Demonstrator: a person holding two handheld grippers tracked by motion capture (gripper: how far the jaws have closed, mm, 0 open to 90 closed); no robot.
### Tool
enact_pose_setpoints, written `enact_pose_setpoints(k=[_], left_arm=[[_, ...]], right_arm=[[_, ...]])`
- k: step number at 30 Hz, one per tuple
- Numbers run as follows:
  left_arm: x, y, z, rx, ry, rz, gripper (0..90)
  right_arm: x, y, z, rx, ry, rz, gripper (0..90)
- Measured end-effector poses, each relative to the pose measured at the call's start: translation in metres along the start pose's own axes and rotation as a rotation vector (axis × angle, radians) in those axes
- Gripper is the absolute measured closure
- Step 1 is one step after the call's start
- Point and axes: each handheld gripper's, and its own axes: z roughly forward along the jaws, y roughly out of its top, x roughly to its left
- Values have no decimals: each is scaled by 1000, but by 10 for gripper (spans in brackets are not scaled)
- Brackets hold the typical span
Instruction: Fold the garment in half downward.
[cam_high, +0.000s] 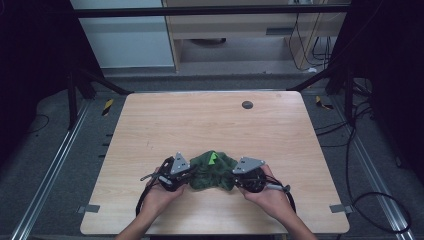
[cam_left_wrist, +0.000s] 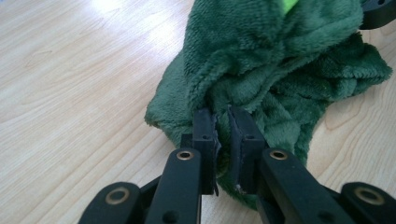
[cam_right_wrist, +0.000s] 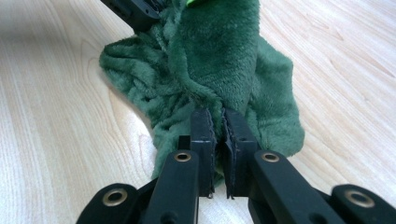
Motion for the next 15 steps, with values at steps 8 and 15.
enact_pose_setpoints(k=[8, 15], left_arm=[[-3, -6, -1, -10, -2, 0, 814], [-4, -11, -3, -16, -1, -6, 812]], right_arm=[[4, -9, -1, 6, 6, 6, 831], [7, -14, -2, -1, 12, 4, 823]])
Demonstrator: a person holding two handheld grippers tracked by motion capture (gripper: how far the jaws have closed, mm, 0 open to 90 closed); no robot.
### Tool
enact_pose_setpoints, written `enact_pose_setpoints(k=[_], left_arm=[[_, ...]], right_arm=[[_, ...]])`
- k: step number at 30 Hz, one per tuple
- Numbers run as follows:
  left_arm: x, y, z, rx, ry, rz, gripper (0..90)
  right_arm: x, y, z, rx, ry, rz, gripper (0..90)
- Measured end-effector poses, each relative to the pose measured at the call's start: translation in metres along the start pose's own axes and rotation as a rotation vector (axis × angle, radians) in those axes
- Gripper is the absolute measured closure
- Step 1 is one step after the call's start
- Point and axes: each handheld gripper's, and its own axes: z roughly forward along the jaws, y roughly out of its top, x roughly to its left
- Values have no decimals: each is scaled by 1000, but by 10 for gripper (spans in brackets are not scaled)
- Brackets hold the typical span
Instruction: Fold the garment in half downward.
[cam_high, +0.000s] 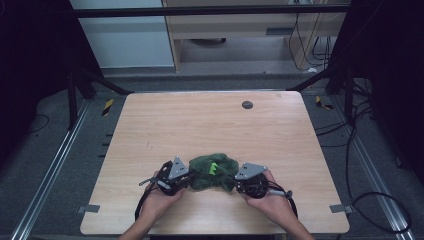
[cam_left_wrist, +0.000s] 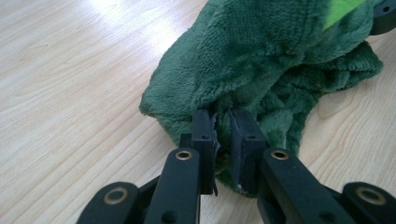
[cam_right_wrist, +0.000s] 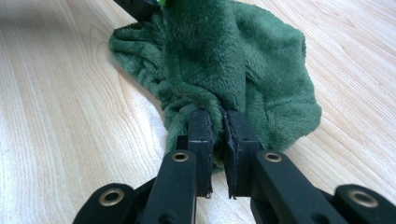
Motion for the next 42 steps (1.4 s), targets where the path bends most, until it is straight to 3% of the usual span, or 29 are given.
enact_pose_setpoints(k=[28, 38, 42], left_arm=[[-6, -10, -14, -22, -4, -7, 787], [-1, -20, -22, -21, 8, -34, 736], [-2, -22, -26, -11, 20, -17, 732]], right_arm=[[7, -20, -10, -4, 29, -17, 799], [7, -21, -9, -4, 29, -10, 802], [6, -22, -9, -3, 23, -6, 793]])
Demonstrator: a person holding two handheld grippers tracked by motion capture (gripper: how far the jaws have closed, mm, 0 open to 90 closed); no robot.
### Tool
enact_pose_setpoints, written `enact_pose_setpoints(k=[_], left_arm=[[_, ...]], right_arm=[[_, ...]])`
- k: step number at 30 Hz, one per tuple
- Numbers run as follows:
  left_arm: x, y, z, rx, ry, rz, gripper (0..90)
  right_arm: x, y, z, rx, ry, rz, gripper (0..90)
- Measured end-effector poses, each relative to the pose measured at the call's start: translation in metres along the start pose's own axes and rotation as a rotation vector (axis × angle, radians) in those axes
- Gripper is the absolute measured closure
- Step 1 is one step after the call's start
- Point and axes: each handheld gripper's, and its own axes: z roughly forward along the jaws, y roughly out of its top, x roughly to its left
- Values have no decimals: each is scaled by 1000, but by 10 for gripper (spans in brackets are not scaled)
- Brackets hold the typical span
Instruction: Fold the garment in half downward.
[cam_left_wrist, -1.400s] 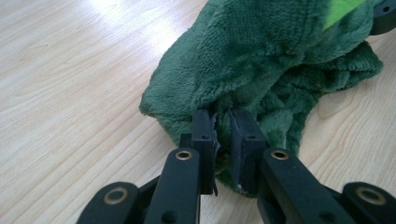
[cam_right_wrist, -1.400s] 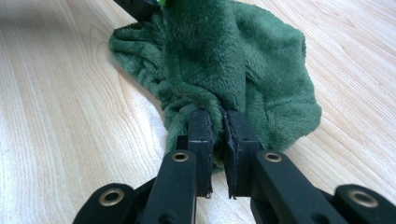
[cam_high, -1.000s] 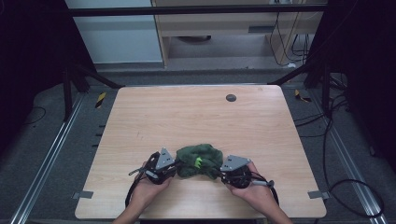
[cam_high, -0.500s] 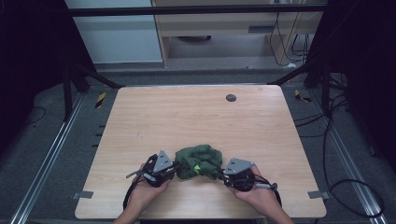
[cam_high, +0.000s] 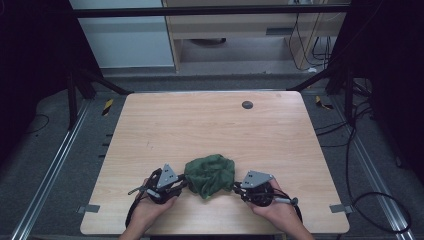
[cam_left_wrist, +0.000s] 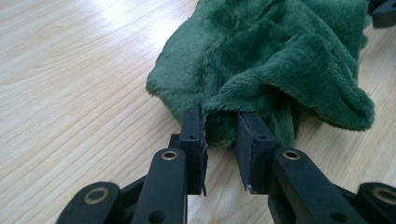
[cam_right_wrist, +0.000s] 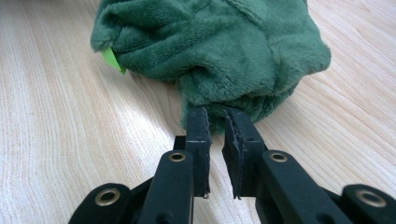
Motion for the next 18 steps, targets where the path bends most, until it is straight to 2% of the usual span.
enact_pose_setpoints(k=[4, 9, 13, 14, 18], left_arm=[[3, -2, -5, -2, 15, -10, 724], [9, -5, -9, 0, 24, -26, 705], [12, -4, -12, 4, 43, -23, 624], [13, -4, -12, 5, 49, -25, 585], [18, 0, -12, 19, 74, -33, 467]], right_arm=[[-2, -1, -1, 2, -4, 6, 780], [-5, -2, -3, 3, -21, 25, 721], [-8, -2, -3, 13, -37, 49, 597], [-10, -1, -4, 23, -45, 58, 533], [-16, 1, -6, 36, -66, 92, 398]])
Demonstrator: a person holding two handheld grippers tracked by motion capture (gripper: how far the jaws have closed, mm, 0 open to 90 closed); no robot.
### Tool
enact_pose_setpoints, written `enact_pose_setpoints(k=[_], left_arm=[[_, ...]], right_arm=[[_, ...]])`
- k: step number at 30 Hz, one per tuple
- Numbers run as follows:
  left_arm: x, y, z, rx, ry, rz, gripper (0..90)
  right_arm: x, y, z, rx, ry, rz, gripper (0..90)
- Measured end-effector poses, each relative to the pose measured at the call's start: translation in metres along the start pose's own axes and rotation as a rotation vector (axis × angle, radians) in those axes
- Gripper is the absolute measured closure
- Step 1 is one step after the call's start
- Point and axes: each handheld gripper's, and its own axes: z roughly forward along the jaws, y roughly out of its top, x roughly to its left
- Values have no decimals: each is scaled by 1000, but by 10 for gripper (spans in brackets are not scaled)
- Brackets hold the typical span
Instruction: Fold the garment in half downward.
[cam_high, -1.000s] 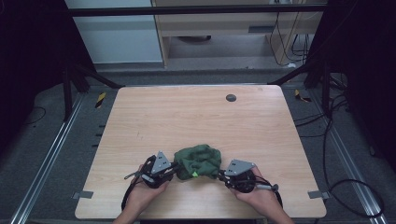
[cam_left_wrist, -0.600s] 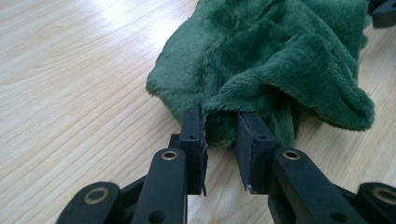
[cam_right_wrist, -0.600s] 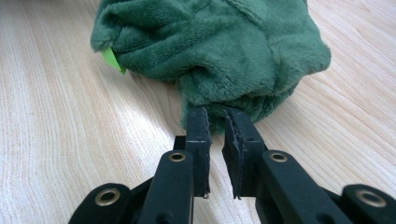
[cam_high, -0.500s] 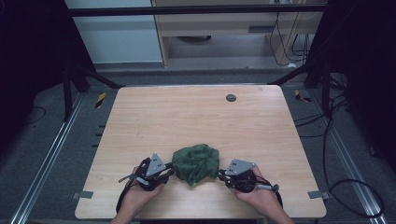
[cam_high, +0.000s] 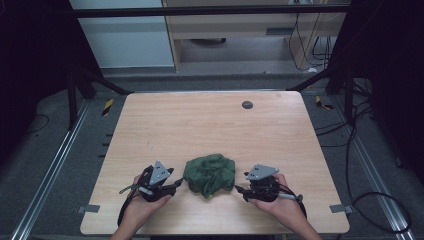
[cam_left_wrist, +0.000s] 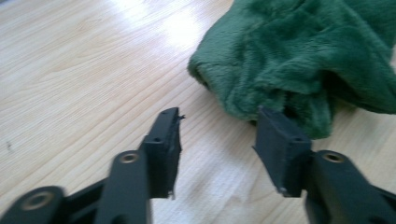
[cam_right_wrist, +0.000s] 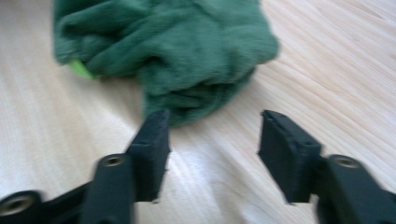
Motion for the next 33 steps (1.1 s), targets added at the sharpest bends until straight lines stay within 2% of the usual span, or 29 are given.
enact_pose_setpoints(k=[5, 7, 10, 13, 17, 20, 22, 24, 25, 28, 29, 30, 31, 33], left_arm=[[11, 3, 1, 39, 12, -20, 282], [14, 3, 2, 52, 21, -20, 239], [21, 3, 7, 92, 16, -19, 183], [26, 3, 9, 107, 16, -13, 159], [36, 1, 17, 147, 16, -9, 114], [46, -1, 21, 156, 14, -35, 97], [55, -2, 25, 147, 9, -57, 76], [58, -3, 27, 149, 16, -65, 68], [63, -3, 29, 147, 22, -81, 68], [74, -5, 35, 138, 30, -118, 68], [77, -5, 36, 136, 32, -126, 68], [82, -5, 40, 128, 41, -158, 68], [85, -6, 42, 128, 45, -171, 68], [87, -6, 44, 129, 54, -178, 69]], right_arm=[[-14, 1, -3, 13, -50, 56, 242], [-22, 1, -3, 20, -61, 89, 204], [-33, 0, -2, 35, -73, 130, 172], [-47, -2, -1, 44, -89, 183, 145], [-65, -3, 2, 74, -102, 226, 106], [-77, -4, 4, 83, -122, 249, 91], [-88, -6, 6, 75, -131, 290, 89], [-91, -7, 7, 71, -133, 294, 89], [-95, -8, 7, 71, -139, 307, 90], [-111, -11, 10, 55, -184, 349, 98], [-111, -11, 10, 55, -184, 349, 98], [-117, -12, 10, 37, -200, 376, 107], [-120, -13, 10, 32, -211, 387, 110], [-124, -15, 11, 24, -229, 400, 112]])
